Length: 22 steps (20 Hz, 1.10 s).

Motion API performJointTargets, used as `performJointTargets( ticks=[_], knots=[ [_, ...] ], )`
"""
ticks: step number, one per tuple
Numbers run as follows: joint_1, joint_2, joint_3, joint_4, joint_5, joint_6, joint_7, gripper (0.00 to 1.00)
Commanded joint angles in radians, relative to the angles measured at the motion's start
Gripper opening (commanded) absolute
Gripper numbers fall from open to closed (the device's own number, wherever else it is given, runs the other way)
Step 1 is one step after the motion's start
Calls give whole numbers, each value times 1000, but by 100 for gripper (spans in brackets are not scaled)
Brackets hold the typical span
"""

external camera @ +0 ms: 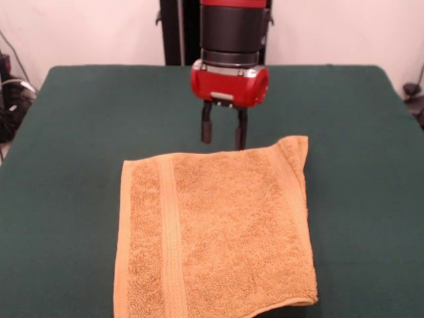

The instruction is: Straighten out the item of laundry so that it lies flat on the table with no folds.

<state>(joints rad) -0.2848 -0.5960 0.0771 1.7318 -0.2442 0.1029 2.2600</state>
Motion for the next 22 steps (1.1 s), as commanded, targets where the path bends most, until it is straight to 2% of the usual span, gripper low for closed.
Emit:
performJointTargets(
  ticks=[1, 12, 17, 22],
  knots=[
    [41, 44, 129, -58, -18, 46, 3, 100],
    [92, 36, 81, -55, 11, 55, 52, 100],
    [180, 16, -9, -33, 71, 77, 141, 100],
    [196, 56, -12, -42, 87, 43, 146, 100]
  ],
)
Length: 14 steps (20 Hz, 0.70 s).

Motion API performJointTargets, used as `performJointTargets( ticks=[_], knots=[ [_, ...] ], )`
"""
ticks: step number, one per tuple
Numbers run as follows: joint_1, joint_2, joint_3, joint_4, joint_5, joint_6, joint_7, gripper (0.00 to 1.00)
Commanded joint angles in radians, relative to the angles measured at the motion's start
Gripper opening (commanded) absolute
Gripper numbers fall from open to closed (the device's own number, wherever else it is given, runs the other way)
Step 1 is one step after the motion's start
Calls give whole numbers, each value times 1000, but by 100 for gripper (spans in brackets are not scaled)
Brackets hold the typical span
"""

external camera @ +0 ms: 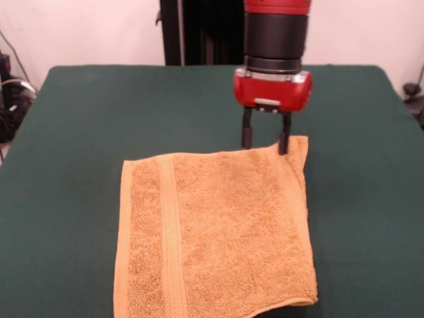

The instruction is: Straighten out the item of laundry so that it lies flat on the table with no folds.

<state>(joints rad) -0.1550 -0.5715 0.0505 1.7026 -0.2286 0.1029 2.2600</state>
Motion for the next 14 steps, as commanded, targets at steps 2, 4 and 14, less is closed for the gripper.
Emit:
performJointTargets(
  ticks=[2, 4, 14],
  knots=[
    [76, 65, 9, -29, 72, 17, 146, 100],
    [81, 97, 11, -39, 77, -12, 152, 100],
    [73, 251, 29, -119, 87, -144, 139, 100]
  ],
)
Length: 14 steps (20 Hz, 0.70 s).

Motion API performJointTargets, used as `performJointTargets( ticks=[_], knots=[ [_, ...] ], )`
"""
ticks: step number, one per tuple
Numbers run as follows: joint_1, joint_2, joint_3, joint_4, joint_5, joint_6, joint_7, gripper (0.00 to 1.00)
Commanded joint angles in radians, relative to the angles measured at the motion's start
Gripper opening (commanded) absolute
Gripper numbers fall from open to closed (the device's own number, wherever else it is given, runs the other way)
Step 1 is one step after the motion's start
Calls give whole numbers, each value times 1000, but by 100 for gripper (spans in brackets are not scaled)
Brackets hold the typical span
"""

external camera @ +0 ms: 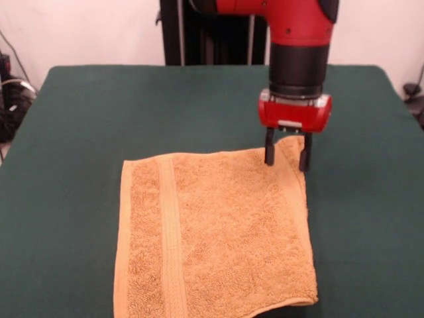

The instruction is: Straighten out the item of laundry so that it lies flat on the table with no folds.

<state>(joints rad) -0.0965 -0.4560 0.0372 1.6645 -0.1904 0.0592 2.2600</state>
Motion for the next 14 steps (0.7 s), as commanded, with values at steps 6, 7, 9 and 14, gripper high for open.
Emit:
performJointTargets(
  ticks=[6, 7, 9, 14],
  knots=[
    [-15, 161, 73, -97, 32, -116, 111, 100],
    [-20, 165, 78, -99, 31, -120, 108, 100],
    [-32, 175, 87, -107, 27, -139, 107, 100],
    [-31, 184, 81, -116, 39, -167, 125, 100]
  ],
)
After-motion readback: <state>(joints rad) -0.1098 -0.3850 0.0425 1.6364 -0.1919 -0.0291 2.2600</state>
